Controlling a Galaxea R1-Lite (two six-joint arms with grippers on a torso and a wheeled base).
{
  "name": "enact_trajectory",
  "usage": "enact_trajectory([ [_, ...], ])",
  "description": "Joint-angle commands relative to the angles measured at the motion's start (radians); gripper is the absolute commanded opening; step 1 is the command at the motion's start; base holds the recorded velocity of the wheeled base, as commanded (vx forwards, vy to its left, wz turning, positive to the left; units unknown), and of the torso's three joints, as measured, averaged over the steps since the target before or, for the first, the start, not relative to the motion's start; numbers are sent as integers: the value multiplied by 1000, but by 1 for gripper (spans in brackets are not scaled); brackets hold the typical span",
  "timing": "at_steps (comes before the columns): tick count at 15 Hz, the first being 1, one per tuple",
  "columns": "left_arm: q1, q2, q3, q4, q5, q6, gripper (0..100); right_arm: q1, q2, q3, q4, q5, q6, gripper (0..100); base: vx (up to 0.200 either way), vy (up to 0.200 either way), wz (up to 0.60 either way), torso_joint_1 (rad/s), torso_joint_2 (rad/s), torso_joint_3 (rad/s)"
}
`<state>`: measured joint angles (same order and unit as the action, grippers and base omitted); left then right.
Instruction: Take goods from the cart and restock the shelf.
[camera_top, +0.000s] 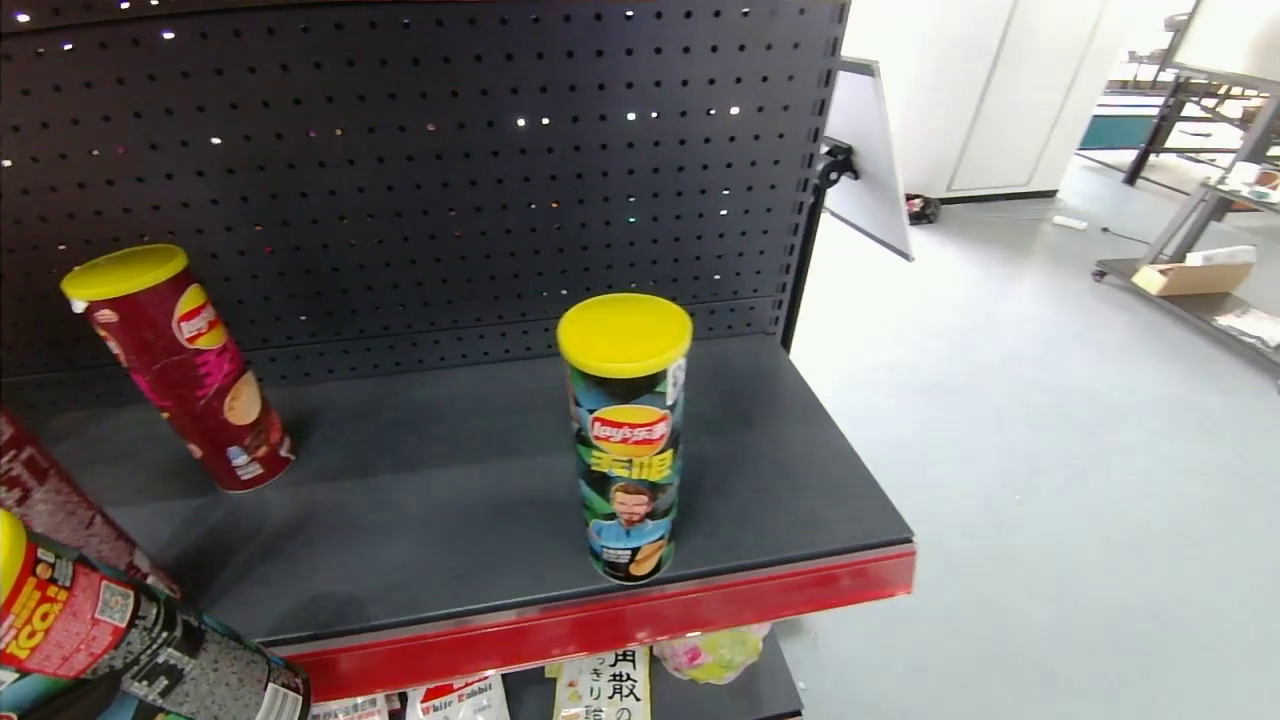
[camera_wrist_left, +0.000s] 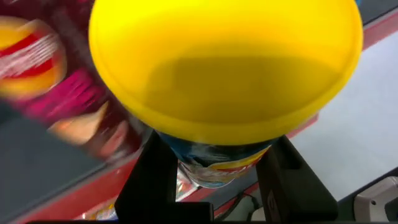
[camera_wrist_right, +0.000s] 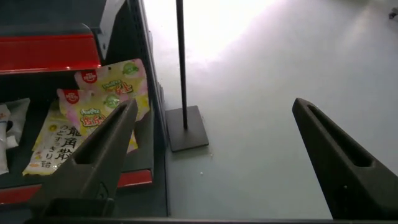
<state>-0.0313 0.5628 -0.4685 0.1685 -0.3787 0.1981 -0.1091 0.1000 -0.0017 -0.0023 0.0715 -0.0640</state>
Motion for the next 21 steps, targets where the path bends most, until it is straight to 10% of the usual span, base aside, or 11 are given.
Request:
enact_trajectory([
  [1,-4,3,-7,2,0,0,0,32,1,0,-1,1,0,100,0,0,-600,-12,-2,7],
  [3,-4,9,-21,2,-2,-5,0,141,-39,2,-2,1,1,100,0,0,0,0,0,0],
  [15,-2,112,-104,0,-23,-8,0,-53,0,2,-2,-9,15,100,0,0,0,0,0,0],
  [21,-4,149,-117,-63,-26,-12,0,11,-2,2,2,-9,64,100,0,0,0,0,0,0],
])
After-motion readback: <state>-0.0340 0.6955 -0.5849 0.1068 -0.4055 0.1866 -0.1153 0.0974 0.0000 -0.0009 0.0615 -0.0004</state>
